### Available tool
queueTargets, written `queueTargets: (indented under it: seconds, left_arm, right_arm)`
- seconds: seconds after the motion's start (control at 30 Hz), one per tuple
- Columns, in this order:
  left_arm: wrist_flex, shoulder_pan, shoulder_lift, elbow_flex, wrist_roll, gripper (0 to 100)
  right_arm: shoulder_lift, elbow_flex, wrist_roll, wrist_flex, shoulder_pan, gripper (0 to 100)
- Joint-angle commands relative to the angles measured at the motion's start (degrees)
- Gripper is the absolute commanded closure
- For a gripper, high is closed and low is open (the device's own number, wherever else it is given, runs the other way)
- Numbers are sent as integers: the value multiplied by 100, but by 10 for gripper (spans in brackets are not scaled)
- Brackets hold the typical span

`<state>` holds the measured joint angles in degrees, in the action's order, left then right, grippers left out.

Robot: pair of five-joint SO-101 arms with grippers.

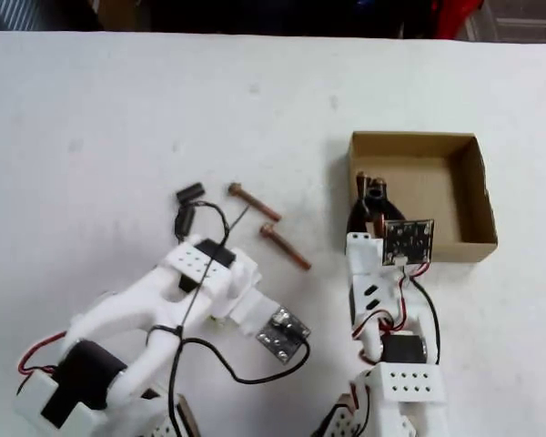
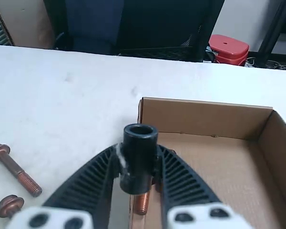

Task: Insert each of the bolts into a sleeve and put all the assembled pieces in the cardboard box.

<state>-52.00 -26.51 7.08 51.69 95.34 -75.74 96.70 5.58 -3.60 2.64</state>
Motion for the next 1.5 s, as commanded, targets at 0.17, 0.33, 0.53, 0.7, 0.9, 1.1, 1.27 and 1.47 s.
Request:
queueTargets:
  seconds: [0.17, 0.33, 0.53, 0.7, 0.9, 1.1, 1.27, 1.47]
  left_arm:
    - [123, 75, -22, -334, -475, 978]
    - [-484, 242, -22, -1371, -2725, 978]
    - [-1292, 426, -22, -2453, -4993, 978]
    - [-1380, 734, -22, -2927, -6365, 978]
    - [-1495, 1323, -66, -2927, -8369, 978]
    - [-2418, 1886, -75, -2936, -9398, 977]
    - [-2831, 2369, -75, -2919, -9495, 977]
    - [-2356, 2923, -84, -2426, -9468, 978]
  right_arm:
    - [-110, 35, -26, 13, -75, 981]
    - [-110, 35, -26, 13, -75, 981]
    - [-101, 35, -26, 4, -75, 981]
    - [-75, 35, -35, 4, -66, 981]
    - [-66, 35, -35, 4, -48, 981]
    - [-66, 35, -35, 4, -48, 981]
    - [-57, 35, -35, 4, -40, 981]
    - [-57, 44, -44, -4, -40, 981]
